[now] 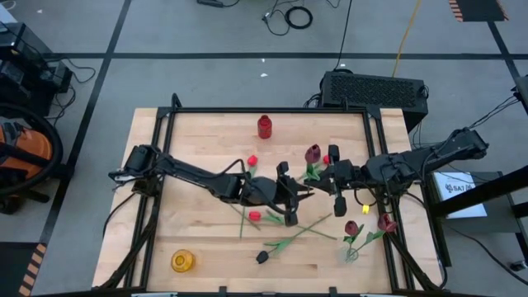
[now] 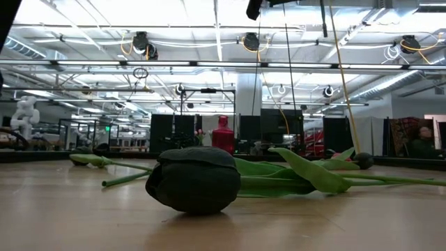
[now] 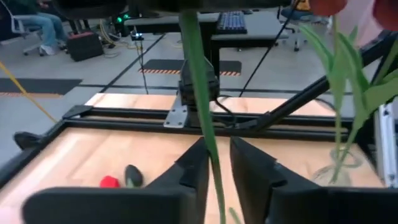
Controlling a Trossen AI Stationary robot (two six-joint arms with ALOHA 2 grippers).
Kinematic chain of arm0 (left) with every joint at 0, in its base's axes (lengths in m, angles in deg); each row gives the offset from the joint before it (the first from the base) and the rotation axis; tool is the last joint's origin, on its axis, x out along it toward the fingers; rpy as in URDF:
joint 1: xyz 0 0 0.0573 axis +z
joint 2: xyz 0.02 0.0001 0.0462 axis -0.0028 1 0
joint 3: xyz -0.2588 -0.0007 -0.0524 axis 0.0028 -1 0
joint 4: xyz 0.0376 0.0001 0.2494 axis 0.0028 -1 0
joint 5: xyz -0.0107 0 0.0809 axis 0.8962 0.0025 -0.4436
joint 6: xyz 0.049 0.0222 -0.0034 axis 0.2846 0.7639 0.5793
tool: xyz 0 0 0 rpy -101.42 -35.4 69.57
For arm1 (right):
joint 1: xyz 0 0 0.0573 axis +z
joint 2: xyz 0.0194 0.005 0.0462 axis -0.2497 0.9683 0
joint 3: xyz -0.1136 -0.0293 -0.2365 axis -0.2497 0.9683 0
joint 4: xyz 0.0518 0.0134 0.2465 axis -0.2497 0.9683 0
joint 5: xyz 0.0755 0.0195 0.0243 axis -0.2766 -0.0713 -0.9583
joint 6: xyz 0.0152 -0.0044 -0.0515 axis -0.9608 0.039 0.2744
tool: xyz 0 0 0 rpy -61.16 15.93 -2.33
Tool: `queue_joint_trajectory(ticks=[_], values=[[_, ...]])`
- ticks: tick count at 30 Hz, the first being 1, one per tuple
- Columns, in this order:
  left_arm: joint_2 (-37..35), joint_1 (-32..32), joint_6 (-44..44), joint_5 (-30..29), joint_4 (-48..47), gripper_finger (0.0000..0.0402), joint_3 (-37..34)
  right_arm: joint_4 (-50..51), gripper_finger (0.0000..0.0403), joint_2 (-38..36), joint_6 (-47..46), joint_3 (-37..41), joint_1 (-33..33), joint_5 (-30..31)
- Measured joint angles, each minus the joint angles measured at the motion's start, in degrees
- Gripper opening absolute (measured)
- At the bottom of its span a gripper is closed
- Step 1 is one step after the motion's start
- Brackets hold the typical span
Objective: Sort flowers into vase by color
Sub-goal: Put the dark red flower into the transparent vase
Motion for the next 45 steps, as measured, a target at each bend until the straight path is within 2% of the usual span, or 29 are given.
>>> queue_joint_trajectory(ticks=[5, 9, 12, 16, 21, 26, 37, 40, 45], values=[[0.0, 0.07, 0.37, -0.05, -2.38, 0.0014, 0.01, 1.0, 0.0006, -0.24, -0.62, 0.02, 0.02, -0.2], [0.0, 0.16, 0.51, -0.02, -4.7, 0.001, 0.02, 3.14, 0.0016, -0.24, -2.46, 0.02, 0.13, -2.36], [-0.01, 0.76, 0.2, 0.8, -9.52, 0.001, 0.02, 5.79, 0.004, -0.24, -4.99, 0.02, 0.44, -4.57], [-0.46, 1.87, -1.01, 1.55, -16.14, 0.001, 0.02, 7.9, 0.0083, -0.73, -5.76, 0.02, 0.83, -4.34], [-0.5, 2.27, -2.3, 1.74, -18.94, 0.001, 0.02, 7.98, 0.0117, -1.26, -5.29, 0.03, 0.71, -4.16], [-0.8, 2.27, -2.97, 3.56, -19.44, 0.001, 0.02, 9.9, 0.0112, -2.26, -5.24, 0.04, 0.7, -2.89], [-2.44, 2.27, -6.03, 8.47, -20.94, 0.001, 0.07, 12.62, 0.005, -2.42, -5.36, 0.02, 0.7, -0.07], [-2.45, 2.27, -6.0, 9.53, -21.51, 0.001, 0.07, 12.63, 0.0061, -1.37, -5.43, 0.03, 0.7, 0.93], [-2.45, 2.32, -5.61, 9.55, -21.44, 0.001, 0.07, 11.07, 0.0113, 0.35, -3.21, 0.02, 0.7, 0.96]])
